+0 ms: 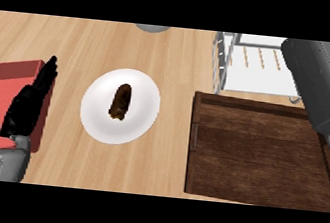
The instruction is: Pick the cupcake from the tray and place it in the tiered basket
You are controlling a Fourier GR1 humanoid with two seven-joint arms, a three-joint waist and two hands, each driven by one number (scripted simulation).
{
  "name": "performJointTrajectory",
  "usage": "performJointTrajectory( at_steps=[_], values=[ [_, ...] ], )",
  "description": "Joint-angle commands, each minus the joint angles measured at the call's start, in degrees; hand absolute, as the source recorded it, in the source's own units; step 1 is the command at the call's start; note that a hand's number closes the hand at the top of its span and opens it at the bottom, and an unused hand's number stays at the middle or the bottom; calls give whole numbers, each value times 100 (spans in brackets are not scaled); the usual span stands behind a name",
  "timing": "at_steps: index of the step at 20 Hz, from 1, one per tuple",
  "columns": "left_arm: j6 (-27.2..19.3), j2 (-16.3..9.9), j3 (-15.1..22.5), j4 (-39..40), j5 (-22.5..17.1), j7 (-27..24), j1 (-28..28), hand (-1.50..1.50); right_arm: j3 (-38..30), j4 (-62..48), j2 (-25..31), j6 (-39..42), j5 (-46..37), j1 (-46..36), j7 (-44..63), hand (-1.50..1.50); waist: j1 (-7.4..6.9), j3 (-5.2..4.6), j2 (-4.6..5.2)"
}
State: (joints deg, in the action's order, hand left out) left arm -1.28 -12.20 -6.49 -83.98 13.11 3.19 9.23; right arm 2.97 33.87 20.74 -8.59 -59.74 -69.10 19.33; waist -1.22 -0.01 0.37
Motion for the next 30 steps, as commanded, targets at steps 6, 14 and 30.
performJointTrajectory(
  at_steps=[6,14,30],
  values=[
    [-137,118,-8,234,84,119,222,0,-787,-674,-111,377,801,172,-448,150,82,1,-14],
    [-125,101,33,19,140,76,139,0,-1466,-1097,28,-314,1295,244,-1005,-150,-21,5,16],
    [20,-57,-151,26,34,20,-12,0,-2403,39,1004,-91,2349,760,-770,-150,204,2,-65]
  ],
)
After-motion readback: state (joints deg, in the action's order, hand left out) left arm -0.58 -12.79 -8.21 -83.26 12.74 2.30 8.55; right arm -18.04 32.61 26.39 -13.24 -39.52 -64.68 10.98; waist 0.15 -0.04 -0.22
